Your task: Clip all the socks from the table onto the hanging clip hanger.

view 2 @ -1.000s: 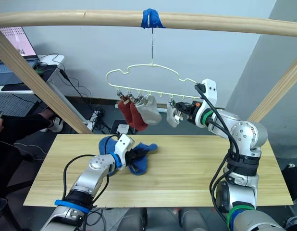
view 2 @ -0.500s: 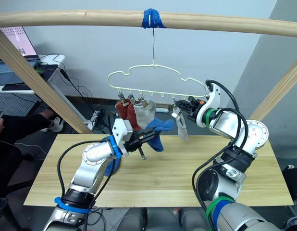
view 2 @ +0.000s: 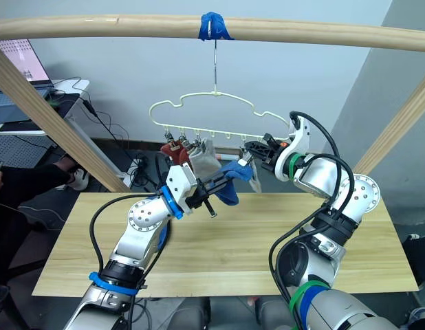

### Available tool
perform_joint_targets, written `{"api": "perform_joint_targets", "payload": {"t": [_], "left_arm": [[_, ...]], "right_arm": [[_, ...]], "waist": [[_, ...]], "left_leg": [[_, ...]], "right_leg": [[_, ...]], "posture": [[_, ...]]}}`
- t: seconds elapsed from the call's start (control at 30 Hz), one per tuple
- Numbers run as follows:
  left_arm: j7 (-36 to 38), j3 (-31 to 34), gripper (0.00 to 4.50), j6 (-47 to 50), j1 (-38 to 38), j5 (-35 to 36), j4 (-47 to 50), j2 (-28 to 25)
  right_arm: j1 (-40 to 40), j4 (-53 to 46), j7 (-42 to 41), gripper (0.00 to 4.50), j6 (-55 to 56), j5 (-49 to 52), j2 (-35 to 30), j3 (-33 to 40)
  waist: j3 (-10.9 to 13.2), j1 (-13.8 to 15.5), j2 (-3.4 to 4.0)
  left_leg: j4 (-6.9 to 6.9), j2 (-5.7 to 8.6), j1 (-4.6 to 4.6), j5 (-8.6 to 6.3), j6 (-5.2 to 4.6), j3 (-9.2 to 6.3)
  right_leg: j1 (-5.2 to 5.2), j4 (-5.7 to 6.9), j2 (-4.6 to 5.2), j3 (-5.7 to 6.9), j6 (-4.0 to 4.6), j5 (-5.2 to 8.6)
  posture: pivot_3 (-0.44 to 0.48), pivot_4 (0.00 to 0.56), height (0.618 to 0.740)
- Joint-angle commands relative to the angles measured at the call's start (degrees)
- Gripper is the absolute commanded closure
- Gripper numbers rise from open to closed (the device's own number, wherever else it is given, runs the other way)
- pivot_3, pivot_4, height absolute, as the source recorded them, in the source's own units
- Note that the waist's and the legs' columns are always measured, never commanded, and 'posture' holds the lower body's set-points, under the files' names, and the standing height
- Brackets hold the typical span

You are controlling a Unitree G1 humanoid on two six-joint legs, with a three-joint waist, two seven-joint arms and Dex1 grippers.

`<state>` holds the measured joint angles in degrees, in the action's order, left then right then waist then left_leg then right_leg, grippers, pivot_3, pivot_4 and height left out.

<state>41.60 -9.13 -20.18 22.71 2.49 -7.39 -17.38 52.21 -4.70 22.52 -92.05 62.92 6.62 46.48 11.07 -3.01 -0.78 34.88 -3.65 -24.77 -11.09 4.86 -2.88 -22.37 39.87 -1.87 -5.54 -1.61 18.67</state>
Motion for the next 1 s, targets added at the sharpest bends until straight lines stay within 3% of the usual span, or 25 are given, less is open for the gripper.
{"api": "perform_joint_targets", "payload": {"t": [0.03, 0.13, 0.5, 0.53, 0.6, 0.8, 1.0], "left_arm": [[-1.5, 0.3, 4.47, -1.9, 0.8, -0.5, 0.5, -0.1], [-1.3, -0.1, 4.47, -2.1, 0.9, -0.1, 0.4, -0.1], [-1.3, -0.5, 4.5, -1.7, 1.8, 0.0, -0.1, 0.3], [-1.2, -0.6, 4.5, -0.8, 1.8, 0.2, -0.1, 0.4], [-0.7, -0.7, 4.5, 1.9, 1.5, 1.7, 0.2, 1.0], [2.7, -1.3, 2.86, 13.5, -1.9, 8.1, 3.8, 2.1], [4.4, 0.4, 1.14, 22.8, -7.1, 12.1, 8.7, -0.3]], "right_arm": [[-0.2, -0.5, 1.7, 4.41, -0.5, 4.4, -0.7, -0.5], [-0.5, -0.3, 2.7, 4.41, -0.5, 5.8, -0.8, -0.7], [-2.1, 0.2, 5.5, 0.48, 0.7, 10.0, -2.0, -2.5], [-2.5, -0.3, 4.3, 0.17, 0.9, 9.8, -3.2, -3.7], [-3.5, -1.4, 2.8, 0.02, 1.6, 9.7, -5.4, -5.3], [-9.3, -8.4, -5.4, 0.0, 4.7, 7.4, -16.7, -12.7], [-18.5, -17.8, -16.1, 0.0, 11.4, 1.2, -28.0, -22.9]], "waist": [[0.0, -0.1, 0.0], [0.0, -0.2, 0.0], [0.0, -0.2, 0.0], [0.0, -0.2, 0.0], [0.0, -0.2, 0.0], [0.0, -0.3, 0.01], [0.0, -0.6, 0.02]], "left_leg": [[0.0, 0.0, 0.0, 0.0, 0.0, 0.0], [-0.01, -0.01, 0.0, 0.0, 0.0, -0.01], [-0.01, 0.0, 0.0, 0.0, 0.0, 0.0], [-0.01, 0.0, 0.0, 0.0, 0.0, 0.0], [-0.01, 0.01, 0.0, 0.0, 0.0, 0.0], [-0.01, 0.01, -0.04, -0.01, -0.01, 0.0], [-0.02, -0.02, -0.02, -0.01, -0.02, -0.01]], "right_leg": [[0.0, 0.0, 0.0, 0.01, 0.0, 0.0], [0.0, 0.0, 0.0, 0.01, 0.0, 0.0], [0.0, 0.0, 0.0, 0.01, 0.0, 0.0], [0.0, 0.0, 0.0, 0.01, 0.0, 0.0], [0.0, -0.01, 0.0, 0.01, -0.01, 0.0], [0.0, -0.08, 0.0, 0.0, -0.03, 0.02], [0.0, -0.07, -0.02, -0.02, -0.04, 0.03]], "posture": [[-0.007, 0.176, 0.74], [-0.01, 0.177, 0.74], [-0.012, 0.183, 0.74], [-0.012, 0.183, 0.74], [-0.012, 0.183, 0.74], [-0.013, 0.187, 0.74], [-0.028, 0.186, 0.74]]}}
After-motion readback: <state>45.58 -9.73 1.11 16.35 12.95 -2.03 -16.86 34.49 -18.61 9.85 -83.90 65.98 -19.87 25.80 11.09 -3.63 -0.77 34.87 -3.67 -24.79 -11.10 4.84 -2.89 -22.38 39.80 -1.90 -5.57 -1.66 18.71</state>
